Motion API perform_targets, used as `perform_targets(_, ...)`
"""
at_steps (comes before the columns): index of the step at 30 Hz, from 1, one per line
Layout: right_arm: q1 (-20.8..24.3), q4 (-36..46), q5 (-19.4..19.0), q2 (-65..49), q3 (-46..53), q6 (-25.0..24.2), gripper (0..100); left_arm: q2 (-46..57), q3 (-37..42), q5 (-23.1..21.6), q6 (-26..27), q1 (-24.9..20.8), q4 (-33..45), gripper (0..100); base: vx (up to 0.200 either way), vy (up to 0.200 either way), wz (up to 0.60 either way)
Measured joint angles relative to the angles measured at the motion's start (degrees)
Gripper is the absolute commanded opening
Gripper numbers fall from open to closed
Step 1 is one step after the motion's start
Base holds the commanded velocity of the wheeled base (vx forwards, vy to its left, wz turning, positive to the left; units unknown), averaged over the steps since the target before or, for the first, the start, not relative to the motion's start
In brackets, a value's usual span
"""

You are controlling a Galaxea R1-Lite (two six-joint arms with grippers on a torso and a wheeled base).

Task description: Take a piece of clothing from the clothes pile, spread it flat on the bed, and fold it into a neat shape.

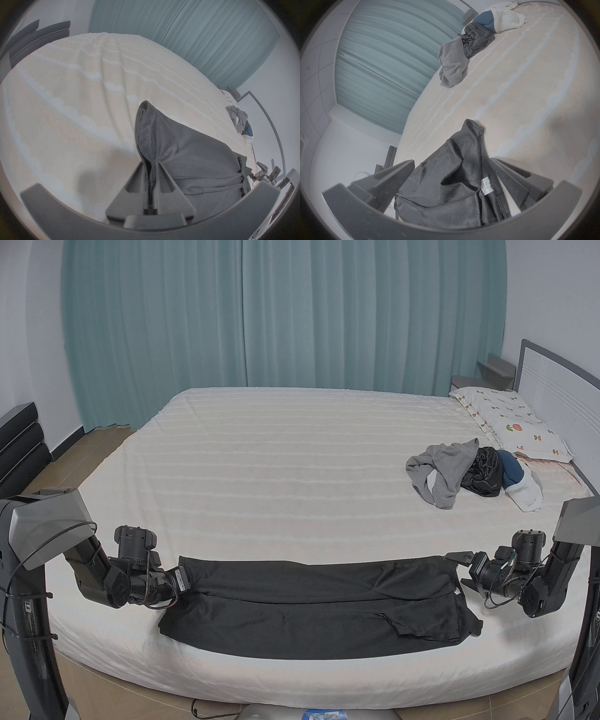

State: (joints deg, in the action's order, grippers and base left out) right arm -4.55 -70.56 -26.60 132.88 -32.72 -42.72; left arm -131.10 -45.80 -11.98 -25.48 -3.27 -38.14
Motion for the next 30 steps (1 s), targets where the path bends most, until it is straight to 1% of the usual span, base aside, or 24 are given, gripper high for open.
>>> perform_targets(9,-0.20,0.00,-0.02,-0.16,-0.02,-0.01,100,1.39,-0.04,-0.02,-0.24,0.73,0.11,0,0.000,0.000,0.00)
perform_targets(20,-0.41,0.02,-0.06,-0.27,-0.11,-0.06,100,3.01,-0.83,-0.24,-0.35,3.19,0.35,0,0.000,0.000,0.00)
perform_targets(30,-0.46,0.00,0.00,-0.27,-0.11,-0.09,100,3.07,-0.69,-0.17,-0.41,2.78,0.21,0,0.000,0.000,0.00)
